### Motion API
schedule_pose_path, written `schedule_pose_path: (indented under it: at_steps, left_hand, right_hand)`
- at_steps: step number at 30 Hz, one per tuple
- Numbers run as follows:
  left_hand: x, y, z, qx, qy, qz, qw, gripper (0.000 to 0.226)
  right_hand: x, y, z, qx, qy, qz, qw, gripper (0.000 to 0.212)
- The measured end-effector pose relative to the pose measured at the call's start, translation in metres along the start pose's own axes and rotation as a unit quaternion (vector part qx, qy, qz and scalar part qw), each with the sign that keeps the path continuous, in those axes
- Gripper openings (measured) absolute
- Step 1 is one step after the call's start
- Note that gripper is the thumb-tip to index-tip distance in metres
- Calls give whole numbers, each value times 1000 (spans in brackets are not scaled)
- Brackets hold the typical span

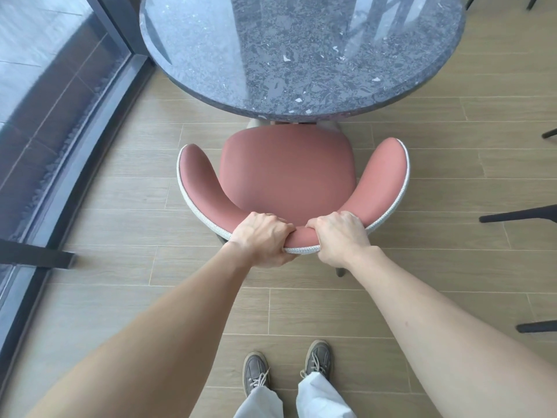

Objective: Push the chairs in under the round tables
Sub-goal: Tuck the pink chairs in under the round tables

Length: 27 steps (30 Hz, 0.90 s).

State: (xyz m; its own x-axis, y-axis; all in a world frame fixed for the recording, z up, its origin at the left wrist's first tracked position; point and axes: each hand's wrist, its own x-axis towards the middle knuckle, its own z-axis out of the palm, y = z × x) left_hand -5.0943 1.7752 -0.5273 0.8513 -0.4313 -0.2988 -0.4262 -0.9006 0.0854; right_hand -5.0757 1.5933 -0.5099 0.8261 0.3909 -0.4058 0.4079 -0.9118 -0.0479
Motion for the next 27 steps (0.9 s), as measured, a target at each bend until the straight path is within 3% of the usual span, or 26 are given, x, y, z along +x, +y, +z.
schedule_pose_path:
  at_steps: [11, 22, 25, 27]
  left_hand:
    - [-1, 73, 14, -4, 13, 8, 1000, 35]
    - [-25, 68, 24, -12, 26, -19, 999, 45]
    - [-29, 63, 26, -64, 52, -30, 996, 64]
    - [-37, 60, 13, -236, 85, -77, 965, 65]
  right_hand:
    - [-53, 43, 23, 3, -5, 23, 1000, 56]
    - [-66, 22, 36, 12, 6, 6, 1000, 59]
    - [-66, 25, 39, 46, 5, -14, 999, 62]
    - [-70, 30, 30, 165, -22, -1, 986, 85]
